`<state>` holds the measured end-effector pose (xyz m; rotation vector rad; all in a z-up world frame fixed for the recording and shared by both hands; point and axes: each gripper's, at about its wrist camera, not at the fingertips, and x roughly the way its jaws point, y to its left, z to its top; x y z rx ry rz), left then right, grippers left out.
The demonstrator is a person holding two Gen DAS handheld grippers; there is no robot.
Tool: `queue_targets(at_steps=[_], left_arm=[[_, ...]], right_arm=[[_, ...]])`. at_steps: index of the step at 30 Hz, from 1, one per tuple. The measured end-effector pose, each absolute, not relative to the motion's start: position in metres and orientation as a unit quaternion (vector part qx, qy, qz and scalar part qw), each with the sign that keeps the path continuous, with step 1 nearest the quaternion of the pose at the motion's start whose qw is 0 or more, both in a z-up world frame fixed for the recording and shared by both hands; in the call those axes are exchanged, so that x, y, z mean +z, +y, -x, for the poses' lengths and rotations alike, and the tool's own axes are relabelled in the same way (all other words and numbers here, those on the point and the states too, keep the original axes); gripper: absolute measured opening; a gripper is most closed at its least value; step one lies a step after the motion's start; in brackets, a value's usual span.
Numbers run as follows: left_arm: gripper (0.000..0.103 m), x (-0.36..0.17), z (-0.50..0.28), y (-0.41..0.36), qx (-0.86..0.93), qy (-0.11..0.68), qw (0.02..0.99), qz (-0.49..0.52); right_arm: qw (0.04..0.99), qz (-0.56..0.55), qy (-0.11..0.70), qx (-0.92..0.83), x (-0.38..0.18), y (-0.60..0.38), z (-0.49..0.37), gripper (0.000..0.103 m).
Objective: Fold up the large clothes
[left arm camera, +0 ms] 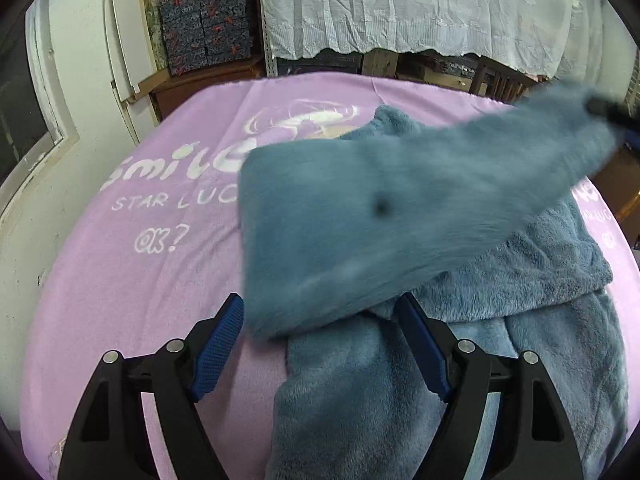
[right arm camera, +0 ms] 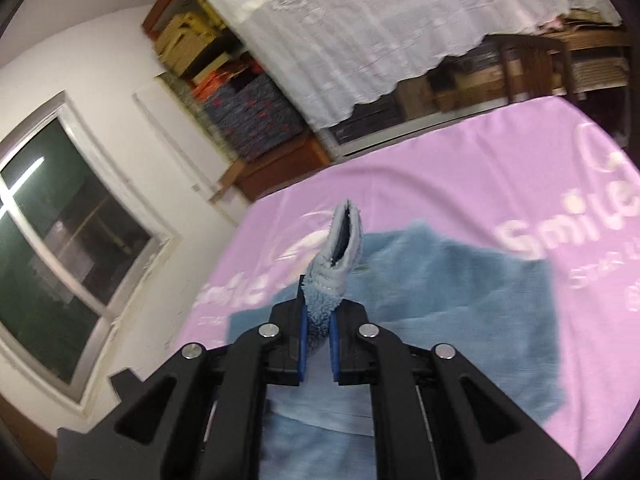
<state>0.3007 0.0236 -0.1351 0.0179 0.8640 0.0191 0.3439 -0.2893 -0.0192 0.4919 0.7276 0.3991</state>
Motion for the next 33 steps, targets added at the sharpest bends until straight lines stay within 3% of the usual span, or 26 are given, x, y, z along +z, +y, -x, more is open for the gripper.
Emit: queue_targets(at_steps=[10, 17, 21, 24, 26, 33], left_arm=[[0.08, -0.149, -0.305, 0.036, 0.009, 0.453, 0.891, 0.019], [0.08, -0.148, -0.292, 0.066, 0.029, 0.464, 0.882, 0.074], [0.08, -0.136, -0.266, 0.081, 0.049, 0.439, 0.892, 0.094], [0.079, -0.116, -0.261, 0.077, 0.063, 0.408, 0.907, 0.084], [0.079, -0.098, -0.269, 0.064, 0.047, 0.394, 0.915, 0.066], [0.079, -0.076, -0.323, -0.012, -0.059, 0.382, 0.922, 0.022]], right_arm=[[0.826, -0.327, 0.437, 0.139, -0.139, -0.356, -0.343, 0.006], [0.838, -0.309, 0.427, 0.138, -0.128, -0.358, -0.336, 0.017], [0.851, -0.338, 0.39, 0.1, -0.114, -0.391, -0.322, 0.039], [0.855, -0.363, 0.36, 0.086, -0.103, -0.409, -0.313, 0.039], [0.854, -0.364, 0.353, 0.116, -0.094, -0.404, -0.311, 0.034], [0.848, -0.297, 0.385, 0.213, -0.064, -0.314, -0.346, 0.033]])
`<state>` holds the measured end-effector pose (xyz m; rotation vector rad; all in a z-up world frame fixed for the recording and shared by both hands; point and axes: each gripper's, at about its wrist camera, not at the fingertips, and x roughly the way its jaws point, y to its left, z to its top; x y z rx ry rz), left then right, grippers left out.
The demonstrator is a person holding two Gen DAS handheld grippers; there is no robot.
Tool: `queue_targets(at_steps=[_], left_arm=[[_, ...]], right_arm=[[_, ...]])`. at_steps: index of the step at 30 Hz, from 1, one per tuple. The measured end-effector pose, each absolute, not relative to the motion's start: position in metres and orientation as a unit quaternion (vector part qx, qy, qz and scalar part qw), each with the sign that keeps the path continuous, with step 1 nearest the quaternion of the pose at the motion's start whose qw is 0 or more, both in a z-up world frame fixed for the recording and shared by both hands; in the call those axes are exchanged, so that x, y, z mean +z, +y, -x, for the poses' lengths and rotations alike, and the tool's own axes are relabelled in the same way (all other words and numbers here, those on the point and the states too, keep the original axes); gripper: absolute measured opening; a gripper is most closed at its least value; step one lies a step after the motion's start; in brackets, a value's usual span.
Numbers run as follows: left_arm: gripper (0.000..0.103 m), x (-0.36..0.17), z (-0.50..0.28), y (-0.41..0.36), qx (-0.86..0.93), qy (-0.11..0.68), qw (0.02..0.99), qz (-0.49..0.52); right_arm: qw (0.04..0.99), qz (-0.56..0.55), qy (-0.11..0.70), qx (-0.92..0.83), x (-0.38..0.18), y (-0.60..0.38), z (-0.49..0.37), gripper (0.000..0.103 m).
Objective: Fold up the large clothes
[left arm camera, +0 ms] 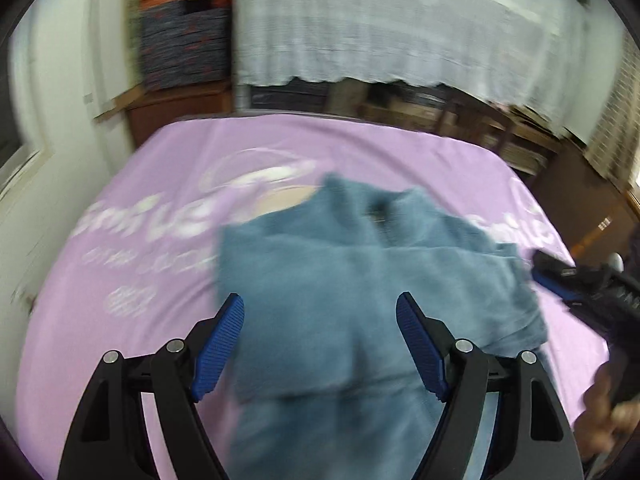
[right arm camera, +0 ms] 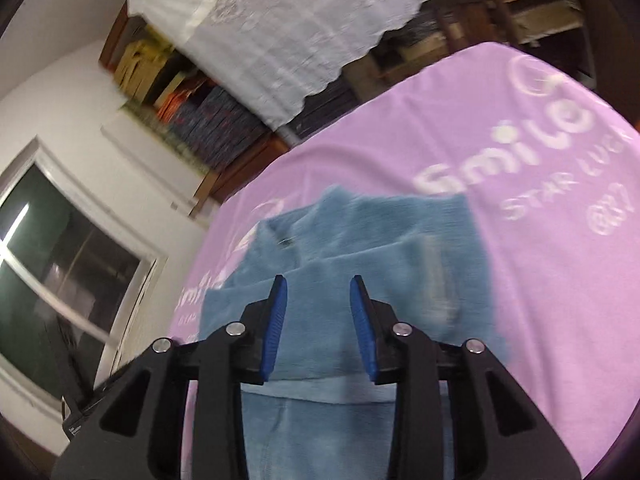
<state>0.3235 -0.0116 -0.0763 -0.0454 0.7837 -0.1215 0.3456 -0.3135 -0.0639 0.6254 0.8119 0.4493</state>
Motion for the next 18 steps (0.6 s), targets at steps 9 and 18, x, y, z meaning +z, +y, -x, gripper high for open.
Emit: queue_targets(at_steps=[9, 18], left_arm=[[0.081, -0.142, -0.38, -0.027, -0.094, 0.429, 0.899, 0.01], [0.082, -0.141, -0.374, -0.003, -0.084, 0.419, 0.904, 0.011]], right_arm=[[0.81, -0.289, 0.457, 0.227, -0.124, -0.27, -0.391, 0.021], [0.79, -0.358, 0.456, 0.199, -0.138, -0.327, -0.389, 0.0]])
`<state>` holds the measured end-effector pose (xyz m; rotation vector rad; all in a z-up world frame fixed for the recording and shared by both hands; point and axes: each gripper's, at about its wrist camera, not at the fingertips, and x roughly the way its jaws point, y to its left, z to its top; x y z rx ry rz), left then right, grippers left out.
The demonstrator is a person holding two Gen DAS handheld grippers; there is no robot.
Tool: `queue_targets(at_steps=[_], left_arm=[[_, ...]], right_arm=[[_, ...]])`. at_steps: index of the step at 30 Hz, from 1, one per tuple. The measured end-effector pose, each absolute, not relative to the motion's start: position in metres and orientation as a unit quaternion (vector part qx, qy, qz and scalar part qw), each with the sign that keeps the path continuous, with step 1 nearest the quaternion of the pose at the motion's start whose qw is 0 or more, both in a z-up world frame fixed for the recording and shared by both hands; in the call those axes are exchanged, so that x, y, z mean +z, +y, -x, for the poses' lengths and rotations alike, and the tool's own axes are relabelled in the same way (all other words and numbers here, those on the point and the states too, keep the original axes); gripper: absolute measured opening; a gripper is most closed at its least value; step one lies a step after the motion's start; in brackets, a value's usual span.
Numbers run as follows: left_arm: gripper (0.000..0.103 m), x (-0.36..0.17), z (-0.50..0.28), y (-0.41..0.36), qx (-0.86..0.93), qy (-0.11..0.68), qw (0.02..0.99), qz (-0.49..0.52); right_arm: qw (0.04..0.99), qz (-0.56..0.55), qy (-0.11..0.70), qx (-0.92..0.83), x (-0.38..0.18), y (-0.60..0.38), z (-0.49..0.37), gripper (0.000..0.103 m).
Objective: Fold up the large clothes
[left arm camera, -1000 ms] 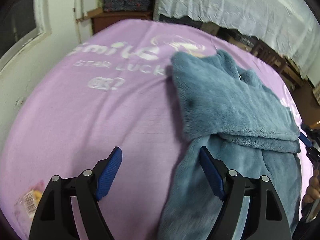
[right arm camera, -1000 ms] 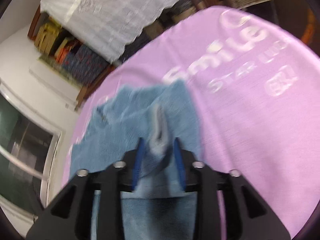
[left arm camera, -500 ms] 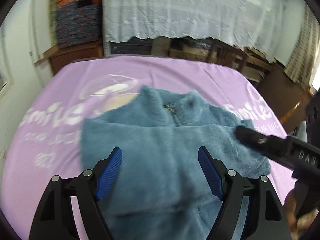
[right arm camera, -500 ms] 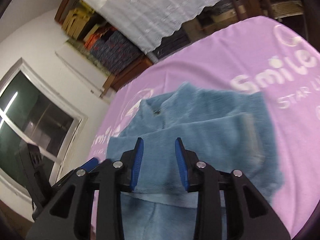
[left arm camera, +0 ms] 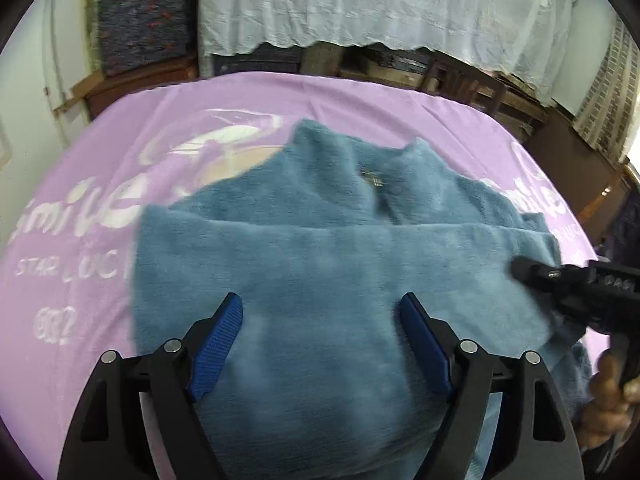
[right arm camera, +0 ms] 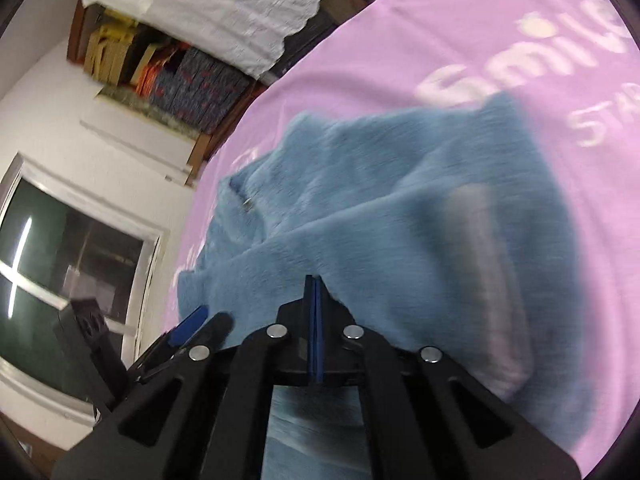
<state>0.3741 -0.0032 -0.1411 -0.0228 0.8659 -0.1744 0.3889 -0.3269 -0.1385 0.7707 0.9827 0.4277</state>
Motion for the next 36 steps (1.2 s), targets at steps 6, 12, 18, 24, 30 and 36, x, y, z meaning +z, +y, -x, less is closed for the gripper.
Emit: queue_targets(at_steps=[6, 12, 18, 24, 30, 36], left_arm=[[0.076, -0.136, -0.372, 0.03, -0.063, 0.426, 0.901, 0.059], [0.076, -0.121, -0.345, 0.063, -0.013, 0.416, 0.905, 0.091], [0.077, -0.111, -0.304, 0.063, -0.067, 0.402, 0.908, 0.101], [0.077, -0.13, -0.307, 0.055, -0.062, 0.436, 0.894, 0.08], [0.087, -0.148, -0.316, 0.058, -0.047, 0.464, 0.882, 0.066], [0.088, -0.143, -0.307, 0.069, -0.051, 0.46, 0.883, 0.082]], right_arm=[[0.783, -0.415, 0.438, 0.148, -0.147, -0.381, -0.377, 0.0], [0.826, -0.398, 0.394, 0.067, -0.12, -0.419, -0.347, 0.03], [0.842, -0.358, 0.377, 0.141, -0.099, -0.391, -0.313, 0.031], [0.834, -0.323, 0.412, 0.177, -0.111, -0.362, -0.311, 0.031], [0.808, -0.348, 0.445, 0.167, -0.133, -0.369, -0.317, 0.027], [0.809, -0.356, 0.438, 0.165, -0.132, -0.374, -0.311, 0.025]])
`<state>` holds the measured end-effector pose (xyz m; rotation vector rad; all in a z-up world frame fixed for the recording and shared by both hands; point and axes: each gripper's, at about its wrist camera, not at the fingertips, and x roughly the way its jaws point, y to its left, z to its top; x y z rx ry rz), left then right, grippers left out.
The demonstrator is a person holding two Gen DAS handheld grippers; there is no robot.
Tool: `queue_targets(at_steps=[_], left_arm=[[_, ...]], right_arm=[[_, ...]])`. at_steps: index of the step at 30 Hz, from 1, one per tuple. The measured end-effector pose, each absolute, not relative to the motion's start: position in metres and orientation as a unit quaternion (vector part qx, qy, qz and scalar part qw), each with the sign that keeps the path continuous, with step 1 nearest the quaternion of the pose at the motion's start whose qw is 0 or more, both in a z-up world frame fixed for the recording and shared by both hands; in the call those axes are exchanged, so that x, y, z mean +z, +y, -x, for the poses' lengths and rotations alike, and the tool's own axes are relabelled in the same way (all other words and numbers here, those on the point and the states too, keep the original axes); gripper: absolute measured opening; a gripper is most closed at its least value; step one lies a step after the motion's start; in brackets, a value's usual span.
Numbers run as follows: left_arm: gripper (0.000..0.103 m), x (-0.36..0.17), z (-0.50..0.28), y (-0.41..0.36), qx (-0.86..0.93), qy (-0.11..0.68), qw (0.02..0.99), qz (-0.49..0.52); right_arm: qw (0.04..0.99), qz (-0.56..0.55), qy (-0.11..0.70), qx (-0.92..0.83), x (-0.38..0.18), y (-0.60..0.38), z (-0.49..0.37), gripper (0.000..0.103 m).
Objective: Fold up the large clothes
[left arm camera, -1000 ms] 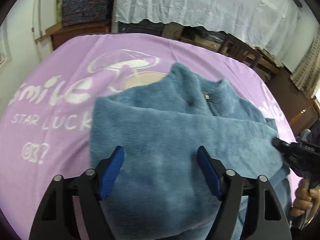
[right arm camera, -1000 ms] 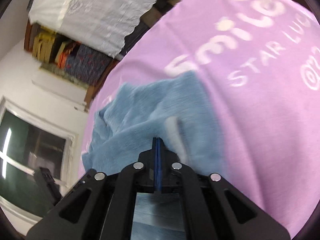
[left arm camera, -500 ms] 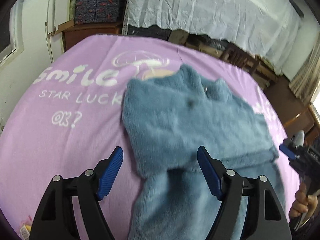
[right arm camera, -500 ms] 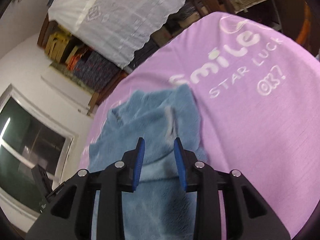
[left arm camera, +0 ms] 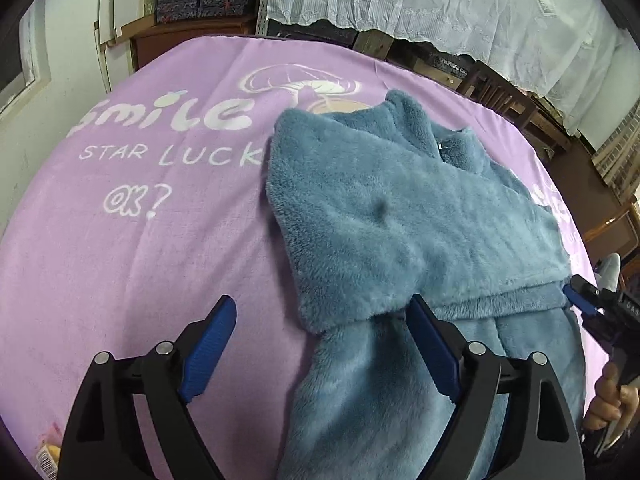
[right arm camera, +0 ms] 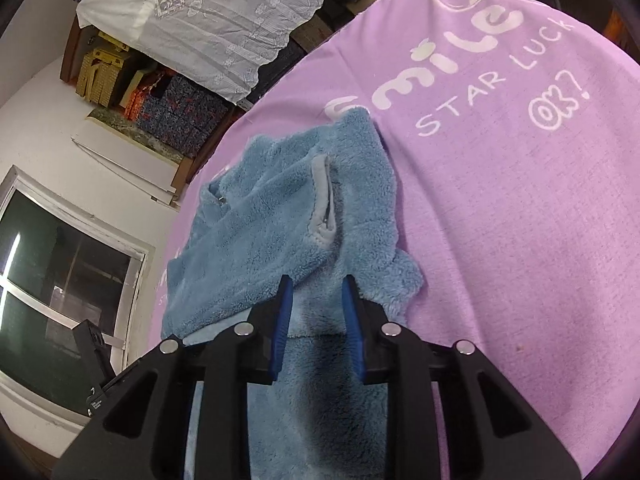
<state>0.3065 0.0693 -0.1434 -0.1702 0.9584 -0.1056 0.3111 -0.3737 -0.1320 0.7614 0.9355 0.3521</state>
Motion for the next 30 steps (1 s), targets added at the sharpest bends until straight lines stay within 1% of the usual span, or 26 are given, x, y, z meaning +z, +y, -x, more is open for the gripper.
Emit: queue_targets(at_steps=[2, 3, 6, 7, 10, 13, 15, 16, 17, 19, 23, 27, 28, 29, 30], left_arm=[[0.085, -0.147, -0.304, 0.07, -0.031, 0.466, 0.882, 0.063], [0.082, -0.15, -0.304, 0.073, -0.021, 0.47, 0.88, 0.06], [0.07, -0.145, -0.302, 0.083, -0.007, 0.463, 0.883, 0.075], [0.063, -0.143, -0.302, 0.09, -0.005, 0.46, 0.883, 0.091], [0.059, -0.141, -0.299, 0.1, -0.003, 0.455, 0.882, 0.119], [0.059, -0.142, -0.296, 0.095, 0.01, 0.452, 0.886, 0.106], [0.06, -0.143, -0.293, 0.09, 0.013, 0.452, 0.887, 0.092], [0.061, -0.143, -0.288, 0.089, 0.005, 0.453, 0.887, 0.091], [0.062, -0.143, -0.284, 0.089, -0.006, 0.453, 0.886, 0.097], [0.064, -0.143, -0.276, 0.09, -0.041, 0.453, 0.883, 0.114], [0.064, -0.144, -0.278, 0.087, -0.086, 0.455, 0.876, 0.133], [0.063, -0.146, -0.287, 0.079, -0.109, 0.457, 0.873, 0.131], [0.061, -0.146, -0.287, 0.078, -0.113, 0.457, 0.872, 0.131], [0.054, -0.147, -0.287, 0.076, -0.126, 0.459, 0.869, 0.133], [0.052, -0.148, -0.287, 0.074, -0.143, 0.462, 0.864, 0.139]], right_arm=[[0.808, -0.36, 0.437, 0.165, -0.131, -0.376, -0.309, 0.025], [0.807, -0.361, 0.437, 0.165, -0.131, -0.377, -0.309, 0.025], [0.807, -0.362, 0.436, 0.164, -0.131, -0.379, -0.305, 0.025], [0.807, -0.363, 0.435, 0.164, -0.13, -0.379, -0.304, 0.025], [0.808, -0.365, 0.432, 0.165, -0.129, -0.383, -0.298, 0.025], [0.81, -0.364, 0.428, 0.165, -0.128, -0.387, -0.289, 0.026], [0.813, -0.361, 0.428, 0.158, -0.128, -0.39, -0.283, 0.029], [0.815, -0.359, 0.428, 0.156, -0.128, -0.39, -0.281, 0.033], [0.816, -0.357, 0.428, 0.151, -0.128, -0.393, -0.276, 0.041], [0.818, -0.355, 0.429, 0.146, -0.129, -0.397, -0.269, 0.045], [0.81, -0.354, 0.442, 0.153, -0.135, -0.401, -0.262, 0.045], [0.809, -0.344, 0.449, 0.162, -0.138, -0.396, -0.266, 0.045], [0.809, -0.342, 0.45, 0.164, -0.138, -0.394, -0.266, 0.045], [0.808, -0.341, 0.45, 0.168, -0.138, -0.393, -0.267, 0.045], [0.806, -0.343, 0.451, 0.173, -0.138, -0.393, -0.267, 0.045]])
